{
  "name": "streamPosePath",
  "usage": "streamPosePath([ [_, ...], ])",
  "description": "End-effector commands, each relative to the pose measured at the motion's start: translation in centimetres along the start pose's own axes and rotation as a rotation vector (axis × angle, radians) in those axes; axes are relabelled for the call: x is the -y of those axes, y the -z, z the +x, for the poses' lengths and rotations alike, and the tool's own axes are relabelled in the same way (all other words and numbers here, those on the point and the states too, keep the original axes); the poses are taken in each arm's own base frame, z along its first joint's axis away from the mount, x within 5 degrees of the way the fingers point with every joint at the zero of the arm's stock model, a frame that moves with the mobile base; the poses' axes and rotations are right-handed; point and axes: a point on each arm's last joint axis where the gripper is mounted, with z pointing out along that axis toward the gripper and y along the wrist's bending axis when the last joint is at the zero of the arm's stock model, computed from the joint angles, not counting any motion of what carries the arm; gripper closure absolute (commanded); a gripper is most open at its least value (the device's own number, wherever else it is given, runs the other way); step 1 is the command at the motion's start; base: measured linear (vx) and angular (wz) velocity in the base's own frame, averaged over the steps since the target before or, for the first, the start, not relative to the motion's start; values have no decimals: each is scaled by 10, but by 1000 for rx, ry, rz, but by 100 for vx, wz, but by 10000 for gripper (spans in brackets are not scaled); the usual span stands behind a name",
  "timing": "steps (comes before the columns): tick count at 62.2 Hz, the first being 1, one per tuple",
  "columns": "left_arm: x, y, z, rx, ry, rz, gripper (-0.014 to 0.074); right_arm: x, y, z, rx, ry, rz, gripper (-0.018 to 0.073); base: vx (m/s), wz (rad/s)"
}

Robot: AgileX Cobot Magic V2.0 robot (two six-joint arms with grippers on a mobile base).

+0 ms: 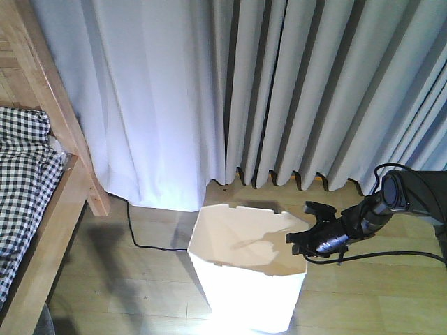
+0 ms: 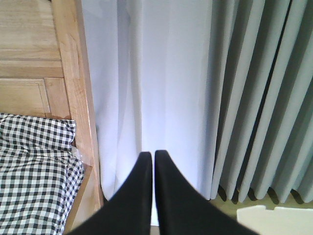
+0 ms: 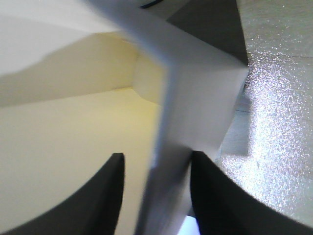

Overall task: Move trash bin to bedside with robot
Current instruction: 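Push the bin forward beside the bed frame with the right gripper, then open the right gripper and lift it off the bin rim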

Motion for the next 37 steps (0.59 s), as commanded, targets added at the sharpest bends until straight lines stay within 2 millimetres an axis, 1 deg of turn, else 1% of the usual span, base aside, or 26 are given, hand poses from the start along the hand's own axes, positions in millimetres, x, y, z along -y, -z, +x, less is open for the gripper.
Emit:
streamPosePath([
  [1,0,-2,2,54,12,9,602,-13,25,-29,58,38,-49,189,0,0],
  [9,0,-2,2,54,12,9,602,-12,26,-29,54,47,-35,153,0,0],
  [29,0,-2,2,54,12,9,602,-9,29,-33,67,72,7,153,0,0],
  [37,0,-2,2,54,12,9,602,-4,41,-43,103,66,35,153,0,0],
])
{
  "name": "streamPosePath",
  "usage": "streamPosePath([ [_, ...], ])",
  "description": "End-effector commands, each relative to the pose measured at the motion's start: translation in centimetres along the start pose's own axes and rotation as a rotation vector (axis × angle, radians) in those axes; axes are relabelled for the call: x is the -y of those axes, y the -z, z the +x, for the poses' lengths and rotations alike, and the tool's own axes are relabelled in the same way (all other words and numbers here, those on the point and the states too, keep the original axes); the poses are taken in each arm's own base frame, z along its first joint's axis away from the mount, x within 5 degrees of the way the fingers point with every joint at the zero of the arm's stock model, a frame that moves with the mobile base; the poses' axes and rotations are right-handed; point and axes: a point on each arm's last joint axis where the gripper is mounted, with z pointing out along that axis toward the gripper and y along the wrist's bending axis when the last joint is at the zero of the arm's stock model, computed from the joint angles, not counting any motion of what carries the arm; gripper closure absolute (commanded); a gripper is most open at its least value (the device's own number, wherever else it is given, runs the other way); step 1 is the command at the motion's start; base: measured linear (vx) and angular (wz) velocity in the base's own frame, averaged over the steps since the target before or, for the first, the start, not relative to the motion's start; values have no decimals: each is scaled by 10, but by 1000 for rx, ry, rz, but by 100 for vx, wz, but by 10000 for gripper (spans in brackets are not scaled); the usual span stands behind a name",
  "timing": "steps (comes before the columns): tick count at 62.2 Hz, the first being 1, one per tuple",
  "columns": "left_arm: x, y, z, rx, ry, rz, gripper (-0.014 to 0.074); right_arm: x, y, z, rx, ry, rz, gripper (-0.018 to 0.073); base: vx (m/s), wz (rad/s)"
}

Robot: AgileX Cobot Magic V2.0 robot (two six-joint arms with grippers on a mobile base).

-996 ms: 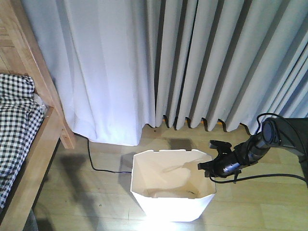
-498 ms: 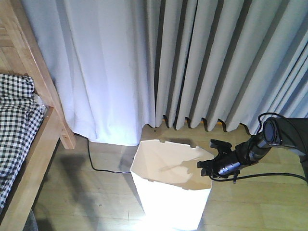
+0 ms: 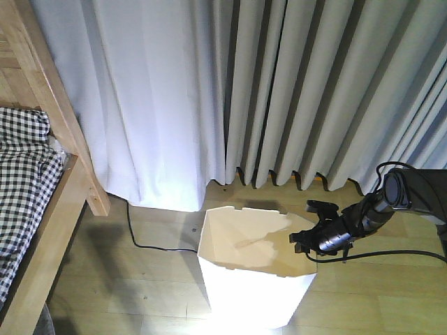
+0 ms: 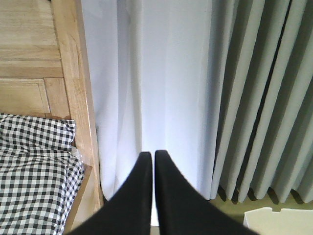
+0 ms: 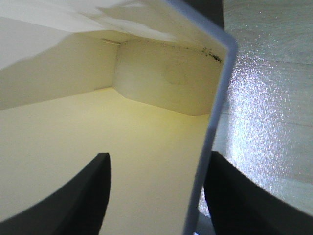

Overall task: Move trash bin to bedside with robot
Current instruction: 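Open the right gripper and lift it off the bin rim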

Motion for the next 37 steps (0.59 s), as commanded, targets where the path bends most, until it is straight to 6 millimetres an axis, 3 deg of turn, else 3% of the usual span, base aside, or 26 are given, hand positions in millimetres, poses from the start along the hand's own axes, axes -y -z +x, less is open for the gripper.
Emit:
streamPosePath([
  [1,0,-2,2,54,12,9,602,-5,36,-38,99,20,-17,153,0,0],
  [11,0,-2,2,54,12,9,602,6,53,-48,120,-31,-11,153,0,0],
  [23,0,-2,2,54,12,9,602,15,78,-40,107,-19,94,155,0,0],
  [29,0,-2,2,54,12,9,602,14,105,-38,135,22,189,155,0,0],
  [37,0,-2,2,54,12,9,602,5,155,-39,195,82,266,155,0,0],
])
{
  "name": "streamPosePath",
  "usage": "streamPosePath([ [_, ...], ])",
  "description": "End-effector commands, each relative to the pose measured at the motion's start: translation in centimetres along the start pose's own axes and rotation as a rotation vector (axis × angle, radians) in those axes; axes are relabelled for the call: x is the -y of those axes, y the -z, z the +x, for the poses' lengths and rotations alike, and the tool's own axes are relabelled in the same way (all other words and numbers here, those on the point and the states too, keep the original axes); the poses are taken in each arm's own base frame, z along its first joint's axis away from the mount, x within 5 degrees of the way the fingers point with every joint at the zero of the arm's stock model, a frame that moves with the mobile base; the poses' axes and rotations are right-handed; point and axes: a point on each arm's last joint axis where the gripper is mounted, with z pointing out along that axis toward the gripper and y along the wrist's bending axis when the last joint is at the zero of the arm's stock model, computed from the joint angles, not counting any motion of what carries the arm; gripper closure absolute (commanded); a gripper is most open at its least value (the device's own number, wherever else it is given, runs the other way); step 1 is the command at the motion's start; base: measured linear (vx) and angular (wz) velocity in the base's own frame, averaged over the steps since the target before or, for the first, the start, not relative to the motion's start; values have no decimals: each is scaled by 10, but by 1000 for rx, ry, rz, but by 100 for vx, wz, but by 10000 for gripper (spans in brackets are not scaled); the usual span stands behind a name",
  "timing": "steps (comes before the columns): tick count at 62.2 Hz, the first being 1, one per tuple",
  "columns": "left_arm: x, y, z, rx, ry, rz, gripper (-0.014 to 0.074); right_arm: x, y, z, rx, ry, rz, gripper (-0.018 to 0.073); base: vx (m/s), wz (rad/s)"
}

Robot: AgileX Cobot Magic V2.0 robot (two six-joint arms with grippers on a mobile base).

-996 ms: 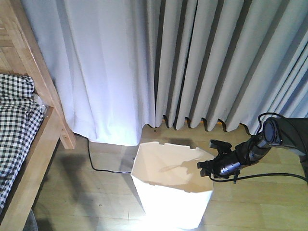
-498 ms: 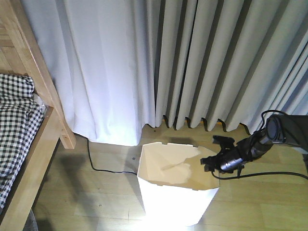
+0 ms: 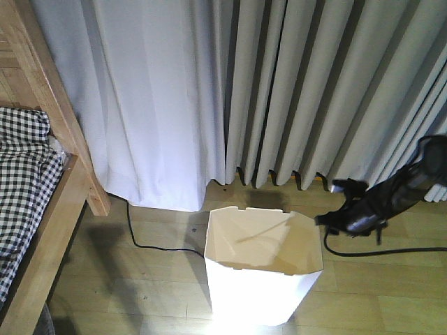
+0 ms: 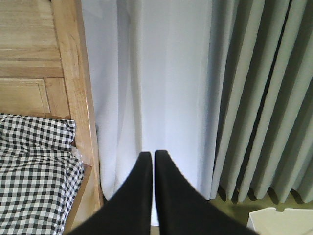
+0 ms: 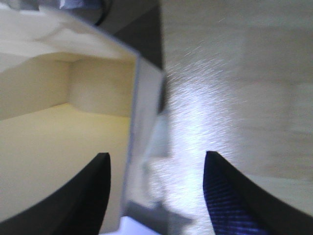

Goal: Move trash bin to bedside with robot

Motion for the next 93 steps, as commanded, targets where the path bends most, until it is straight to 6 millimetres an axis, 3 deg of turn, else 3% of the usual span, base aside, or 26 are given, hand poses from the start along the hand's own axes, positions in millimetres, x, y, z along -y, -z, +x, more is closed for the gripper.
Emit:
streamPosePath([
  [1,0,-2,2,54,12,9,602,2,62,-29,134,57,68,155,0,0],
  [18,0,-2,2,54,12,9,602,-10,198,-31,362,106,145,155,0,0],
  [32,0,-2,2,54,12,9,602,-28,322,-14,643,216,192,155,0,0],
  [47,0,-2,2,54,12,9,602,-51,442,43,1001,260,204,155,0,0],
  [55,0,-2,2,54,12,9,602,-60,483,90,1181,258,220,155,0,0],
  [64,0,-2,2,54,12,9,602,-66,495,142,1315,251,230,155,0,0],
  [74,0,-2,2,54,12,9,602,-67,481,191,1426,169,183,155,0,0],
  [83,0,-2,2,54,12,9,602,-65,457,218,1478,111,162,155,0,0],
  [93,0,-2,2,54,12,9,602,-63,436,230,1476,125,172,211,0,0],
])
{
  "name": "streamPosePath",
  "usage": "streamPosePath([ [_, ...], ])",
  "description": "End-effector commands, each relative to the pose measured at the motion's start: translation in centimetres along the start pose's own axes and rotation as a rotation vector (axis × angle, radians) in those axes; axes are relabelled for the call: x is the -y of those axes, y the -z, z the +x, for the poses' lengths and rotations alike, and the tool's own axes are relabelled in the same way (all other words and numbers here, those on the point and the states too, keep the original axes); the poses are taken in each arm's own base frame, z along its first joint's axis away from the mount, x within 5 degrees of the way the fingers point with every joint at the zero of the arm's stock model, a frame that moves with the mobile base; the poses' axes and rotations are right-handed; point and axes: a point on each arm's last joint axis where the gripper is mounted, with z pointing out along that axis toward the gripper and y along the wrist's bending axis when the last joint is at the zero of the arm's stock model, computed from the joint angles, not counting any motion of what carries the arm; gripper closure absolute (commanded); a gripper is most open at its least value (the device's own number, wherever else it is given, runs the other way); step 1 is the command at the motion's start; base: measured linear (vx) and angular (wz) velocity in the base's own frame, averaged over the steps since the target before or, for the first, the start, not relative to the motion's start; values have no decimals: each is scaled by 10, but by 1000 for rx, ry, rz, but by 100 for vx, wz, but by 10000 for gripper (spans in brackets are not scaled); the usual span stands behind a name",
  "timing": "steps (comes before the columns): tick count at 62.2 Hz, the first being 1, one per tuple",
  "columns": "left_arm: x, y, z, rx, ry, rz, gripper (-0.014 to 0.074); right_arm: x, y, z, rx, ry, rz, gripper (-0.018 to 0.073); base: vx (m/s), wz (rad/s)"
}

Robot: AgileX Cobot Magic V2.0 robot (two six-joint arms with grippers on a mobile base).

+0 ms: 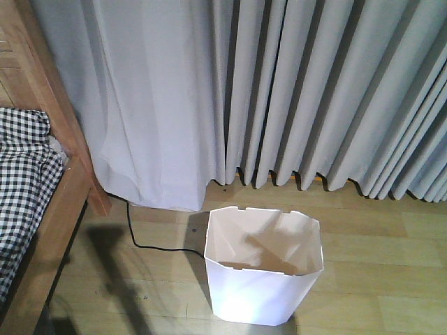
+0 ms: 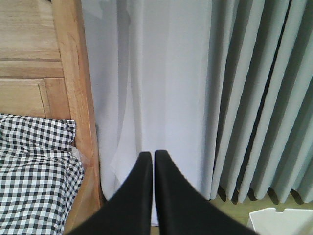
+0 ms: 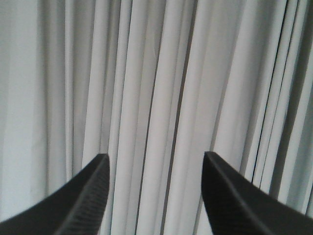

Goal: Move trash bin to bedside with robot

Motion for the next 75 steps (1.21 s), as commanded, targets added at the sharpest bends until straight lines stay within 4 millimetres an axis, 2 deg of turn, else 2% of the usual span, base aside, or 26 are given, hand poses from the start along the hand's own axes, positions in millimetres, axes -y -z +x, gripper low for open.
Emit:
streamPosePath([
  [1,0,-2,2,54,12,9,602,3,2,-1,23,3,34,223,0,0],
  [8,0,-2,2,54,12,9,602,2,2,1,20,4,29,377,0,0],
  [14,0,-2,2,54,12,9,602,3,3,1,23,4,37,547,0,0],
  [16,0,-2,2,54,12,9,602,3,3,1,24,2,39,576,0,0],
  [47,0,-2,2,54,12,9,602,3,3,1,22,-2,35,570,0,0],
  [60,0,-2,2,54,12,9,602,8,3,-1,43,-3,94,570,0,0],
  [67,0,-2,2,54,12,9,602,4,3,1,15,81,52,570,0,0],
  [75,0,-2,2,54,12,9,602,4,3,5,-24,7,52,570,0,0],
])
